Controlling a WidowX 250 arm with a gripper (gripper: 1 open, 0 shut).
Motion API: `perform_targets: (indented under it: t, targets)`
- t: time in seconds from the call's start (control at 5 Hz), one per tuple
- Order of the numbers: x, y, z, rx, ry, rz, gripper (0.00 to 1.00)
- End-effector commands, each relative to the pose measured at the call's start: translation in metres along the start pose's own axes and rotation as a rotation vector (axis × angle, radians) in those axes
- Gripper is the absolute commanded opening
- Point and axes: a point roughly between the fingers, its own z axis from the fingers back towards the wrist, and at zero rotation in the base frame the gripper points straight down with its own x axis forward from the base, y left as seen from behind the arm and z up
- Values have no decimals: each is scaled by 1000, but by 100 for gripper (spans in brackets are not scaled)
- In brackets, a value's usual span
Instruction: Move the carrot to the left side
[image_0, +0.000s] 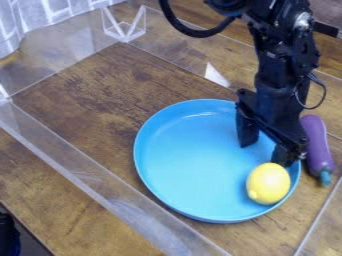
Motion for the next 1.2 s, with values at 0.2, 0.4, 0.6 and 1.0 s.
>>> perform_targets:
  t: [0.2,0.4,0.6,1.0]
  targets:
    - [-4,-35,-17,-18,59,-56,100]
    - [0,-37,-19,-15,61,-61,100]
    - [4,-36,-21,-9,62,-61,100]
    - [11,-36,-23,-3,70,-63,100]
